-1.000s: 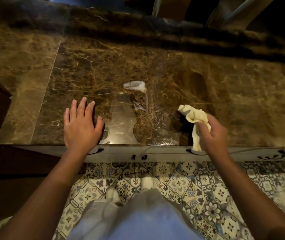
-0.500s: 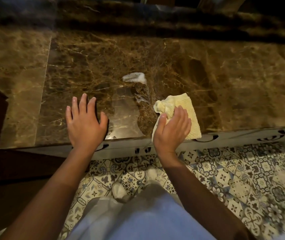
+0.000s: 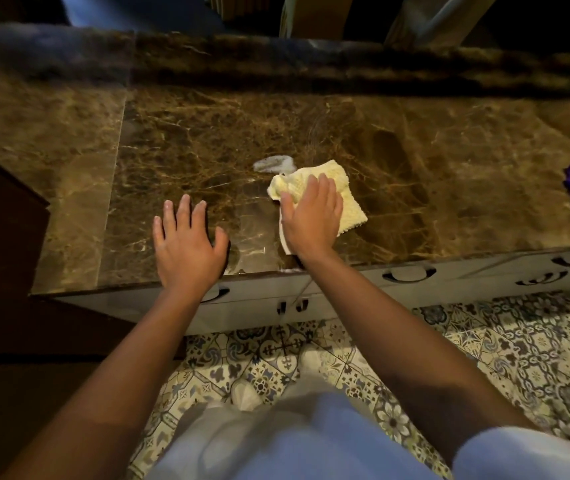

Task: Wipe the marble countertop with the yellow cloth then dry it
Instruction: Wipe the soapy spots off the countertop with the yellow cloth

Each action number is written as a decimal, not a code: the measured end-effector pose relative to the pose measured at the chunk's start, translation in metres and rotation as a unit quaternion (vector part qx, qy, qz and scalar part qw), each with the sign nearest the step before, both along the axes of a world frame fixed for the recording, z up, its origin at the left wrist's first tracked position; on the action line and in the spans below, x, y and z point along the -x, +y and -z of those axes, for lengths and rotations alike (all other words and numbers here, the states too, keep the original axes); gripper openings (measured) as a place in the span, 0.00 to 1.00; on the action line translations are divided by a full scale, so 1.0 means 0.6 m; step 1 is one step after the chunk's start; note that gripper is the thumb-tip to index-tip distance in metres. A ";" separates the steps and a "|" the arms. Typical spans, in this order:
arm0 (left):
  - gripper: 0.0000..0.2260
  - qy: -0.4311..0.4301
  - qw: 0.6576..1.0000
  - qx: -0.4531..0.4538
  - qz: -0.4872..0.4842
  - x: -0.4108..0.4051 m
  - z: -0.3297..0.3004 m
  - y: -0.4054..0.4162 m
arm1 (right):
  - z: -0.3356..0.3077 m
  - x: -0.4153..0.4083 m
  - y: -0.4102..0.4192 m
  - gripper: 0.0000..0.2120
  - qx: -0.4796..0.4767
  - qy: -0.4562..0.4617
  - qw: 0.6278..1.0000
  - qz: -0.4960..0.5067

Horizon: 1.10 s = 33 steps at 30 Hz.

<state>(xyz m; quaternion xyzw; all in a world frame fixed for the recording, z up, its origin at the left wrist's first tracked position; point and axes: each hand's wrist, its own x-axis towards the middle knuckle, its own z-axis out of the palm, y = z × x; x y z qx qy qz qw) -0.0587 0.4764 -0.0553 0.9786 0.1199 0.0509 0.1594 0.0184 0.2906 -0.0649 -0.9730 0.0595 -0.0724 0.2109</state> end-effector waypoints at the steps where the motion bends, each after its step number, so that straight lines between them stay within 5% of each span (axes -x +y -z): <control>1: 0.27 0.002 1.000 0.003 0.003 0.001 -0.002 0.001 | 0.000 -0.004 -0.014 0.33 0.008 0.006 1.000 -0.014; 6: 0.27 0.002 1.000 -0.001 0.016 0.006 -0.003 0.009 | 0.012 0.024 -0.102 0.30 0.048 0.021 0.997 -0.060; 12: 0.27 -0.008 1.000 -0.013 0.004 0.001 0.004 0.005 | 0.007 0.057 -0.216 0.31 0.035 0.020 0.999 0.026; 19: 0.26 -0.027 0.999 -0.023 -0.006 -0.008 0.020 0.003 | 0.019 0.062 -0.159 0.35 0.086 0.012 0.996 0.017; 28: 0.26 -0.025 1.000 -0.017 -0.001 -0.009 0.019 0.006 | -0.024 0.000 -0.131 0.19 -0.103 -0.026 0.980 -0.170; 33: 0.25 -0.027 0.999 -0.018 0.000 -0.009 0.022 0.010 | -0.066 -0.097 -0.218 0.16 -0.212 -0.060 0.975 0.006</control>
